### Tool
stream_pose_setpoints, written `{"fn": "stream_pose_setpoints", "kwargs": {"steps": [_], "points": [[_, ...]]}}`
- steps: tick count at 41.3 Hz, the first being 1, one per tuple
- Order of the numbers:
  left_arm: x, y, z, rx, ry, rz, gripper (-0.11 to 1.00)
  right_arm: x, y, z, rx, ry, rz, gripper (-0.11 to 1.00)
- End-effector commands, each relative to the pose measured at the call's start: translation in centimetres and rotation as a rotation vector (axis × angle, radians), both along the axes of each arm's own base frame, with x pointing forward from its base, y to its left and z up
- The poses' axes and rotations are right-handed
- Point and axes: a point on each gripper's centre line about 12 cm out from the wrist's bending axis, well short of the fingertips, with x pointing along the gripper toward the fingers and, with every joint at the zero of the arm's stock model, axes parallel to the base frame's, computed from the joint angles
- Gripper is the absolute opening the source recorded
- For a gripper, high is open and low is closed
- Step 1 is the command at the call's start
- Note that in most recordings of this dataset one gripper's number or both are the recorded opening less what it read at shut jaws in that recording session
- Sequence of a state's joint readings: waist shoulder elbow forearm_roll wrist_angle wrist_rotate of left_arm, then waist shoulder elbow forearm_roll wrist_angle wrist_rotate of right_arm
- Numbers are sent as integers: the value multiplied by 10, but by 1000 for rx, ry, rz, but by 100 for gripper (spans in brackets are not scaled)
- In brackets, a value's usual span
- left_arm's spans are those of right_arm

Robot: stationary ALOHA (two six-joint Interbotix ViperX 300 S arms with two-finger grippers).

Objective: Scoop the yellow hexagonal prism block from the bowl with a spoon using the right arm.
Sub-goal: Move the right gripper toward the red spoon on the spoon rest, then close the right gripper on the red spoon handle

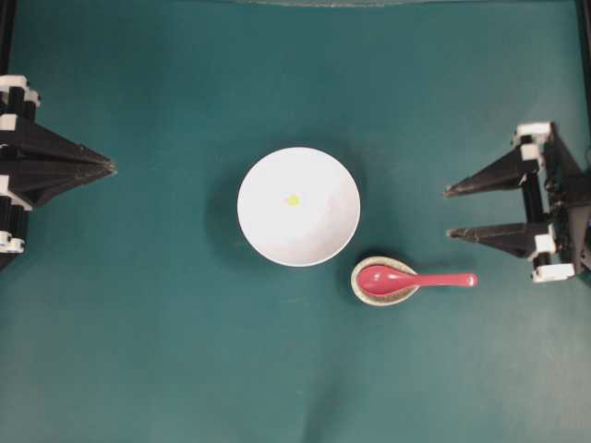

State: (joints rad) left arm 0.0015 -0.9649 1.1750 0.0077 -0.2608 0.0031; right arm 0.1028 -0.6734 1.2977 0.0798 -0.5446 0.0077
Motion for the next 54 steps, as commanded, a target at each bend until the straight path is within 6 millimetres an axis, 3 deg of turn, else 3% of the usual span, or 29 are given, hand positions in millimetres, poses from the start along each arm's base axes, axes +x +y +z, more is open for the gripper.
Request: {"fn": "stream_pose_setpoints", "kwargs": {"steps": [1, 18, 28, 39, 54], "points": [[3, 0, 9, 5, -21, -2, 7, 2, 7, -6, 33, -40, 9, 58], [3, 0, 9, 8, -20, -2, 7, 14, 38, -68, 73, 32, 7, 58], [3, 0, 9, 8, -20, -2, 7, 9, 52, -100, 32, 54, -42, 58], [3, 0, 8, 8, -18, -2, 7, 4, 57, -124, -23, 127, -50, 58], [3, 0, 8, 8, -18, -2, 7, 2, 57, -138, -48, 193, -48, 58]]}}
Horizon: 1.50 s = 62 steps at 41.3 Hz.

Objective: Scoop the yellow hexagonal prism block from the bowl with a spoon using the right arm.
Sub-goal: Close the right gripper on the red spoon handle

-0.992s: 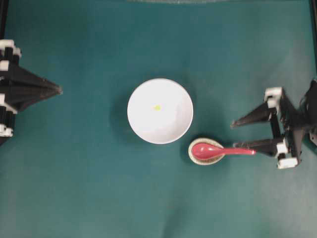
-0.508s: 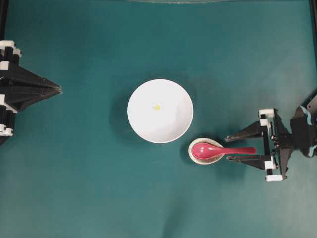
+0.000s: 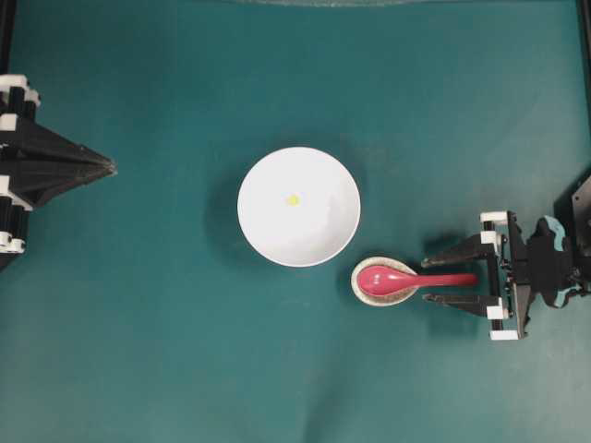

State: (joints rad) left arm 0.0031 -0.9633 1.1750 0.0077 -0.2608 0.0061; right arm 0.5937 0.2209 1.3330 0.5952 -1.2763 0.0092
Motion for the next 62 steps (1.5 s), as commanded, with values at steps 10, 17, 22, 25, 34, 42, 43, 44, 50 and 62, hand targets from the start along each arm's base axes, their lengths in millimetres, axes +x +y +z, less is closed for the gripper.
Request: {"fn": "stream_pose_setpoints", "kwargs": {"steps": [10, 17, 22, 25, 34, 42, 43, 44, 50, 62], "points": [[3, -1, 8, 5, -18, -3, 7, 0, 4, -2, 12, 32, 8, 58], [3, -1, 9, 6, -20, -4, 7, 0, 4, -3, 11, 37, 8, 58], [3, -1, 9, 6, -21, -4, 7, 0, 4, -3, 12, 35, 8, 58], [2, -1, 8, 6, -20, -4, 7, 0, 4, -3, 12, 36, 6, 58], [3, -1, 9, 5, -21, -4, 7, 0, 3, -2, 13, 34, -1, 51], [3, -1, 9, 6, -21, -4, 7, 0, 1, -2, 14, 35, -18, 50], [2, 0, 8, 6, -20, -2, 7, 0, 1, -2, 14, 35, -21, 50], [3, -1, 9, 6, -21, -4, 7, 0, 1, -2, 14, 35, -23, 50], [3, -1, 9, 6, -21, -4, 7, 0, 1, -3, 13, 36, -23, 50], [2, -1, 8, 6, -20, -4, 7, 0, 1, -3, 10, 36, -19, 50]]}}
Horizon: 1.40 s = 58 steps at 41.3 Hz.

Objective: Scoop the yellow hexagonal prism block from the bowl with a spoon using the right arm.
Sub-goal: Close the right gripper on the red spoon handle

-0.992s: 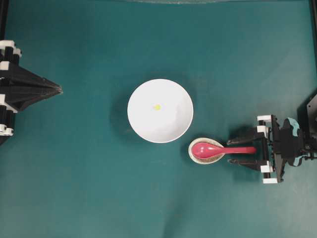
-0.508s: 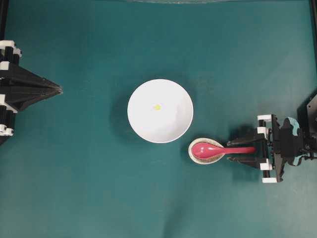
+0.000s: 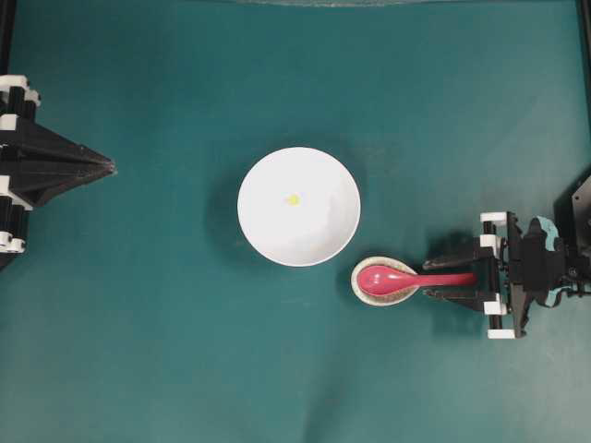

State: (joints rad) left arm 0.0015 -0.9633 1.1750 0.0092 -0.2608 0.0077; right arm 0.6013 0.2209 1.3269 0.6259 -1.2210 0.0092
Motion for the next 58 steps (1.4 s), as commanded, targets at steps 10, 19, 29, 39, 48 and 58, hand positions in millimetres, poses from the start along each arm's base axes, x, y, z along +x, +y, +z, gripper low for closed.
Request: {"fn": "stream_pose_setpoints", "kwargs": {"steps": [10, 19, 29, 39, 48, 58], "points": [[3, 0, 8, 3, -12, -2, 7, 1, 2, 3, 2, -15, 4, 50], [3, 0, 6, 2, 3, -1, 7, 1, 2, 3, 0, -16, 7, 49], [3, 0, 6, 3, 3, -2, 7, 1, 2, 3, -3, -15, 13, 36], [3, 0, 6, 5, 3, -2, 7, 1, 2, 3, -3, -14, 14, 25], [3, 0, 6, 5, 5, -1, 7, 2, 4, 10, 17, -36, 15, 25], [3, 0, 6, 5, 6, -1, 7, 1, 6, 29, 83, -39, 24, 25]]}}
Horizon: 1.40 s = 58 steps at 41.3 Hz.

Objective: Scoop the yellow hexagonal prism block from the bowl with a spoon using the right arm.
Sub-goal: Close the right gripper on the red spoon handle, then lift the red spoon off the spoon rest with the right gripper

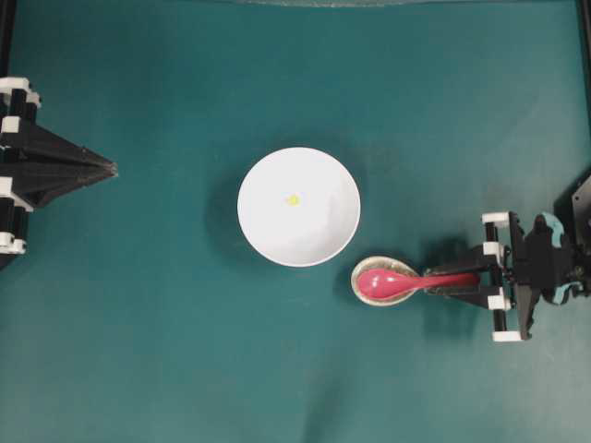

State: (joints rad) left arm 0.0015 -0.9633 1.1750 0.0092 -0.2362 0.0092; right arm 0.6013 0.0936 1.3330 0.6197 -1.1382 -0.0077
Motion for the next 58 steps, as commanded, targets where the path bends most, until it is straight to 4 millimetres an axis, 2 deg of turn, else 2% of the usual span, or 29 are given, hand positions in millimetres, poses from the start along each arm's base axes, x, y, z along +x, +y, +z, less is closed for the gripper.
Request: {"fn": "stream_pose_setpoints", "kwargs": {"steps": [1, 13, 34, 48, 58], "points": [[3, 0, 9, 3, -20, 0, 7, 1, 2, 13, 36, -21, 9, 25], [3, 0, 8, 3, -15, -2, 7, 3, -5, 41, 58, -50, 5, 25], [1, 0, 11, 3, -26, -2, 7, 11, -44, 94, 50, -120, -93, 25], [1, 0, 11, 3, -26, 0, 7, 21, -69, 131, 43, -80, -122, 25], [1, 0, 11, 2, -26, -1, 7, 32, -88, 151, 96, 45, -122, 25]]}}
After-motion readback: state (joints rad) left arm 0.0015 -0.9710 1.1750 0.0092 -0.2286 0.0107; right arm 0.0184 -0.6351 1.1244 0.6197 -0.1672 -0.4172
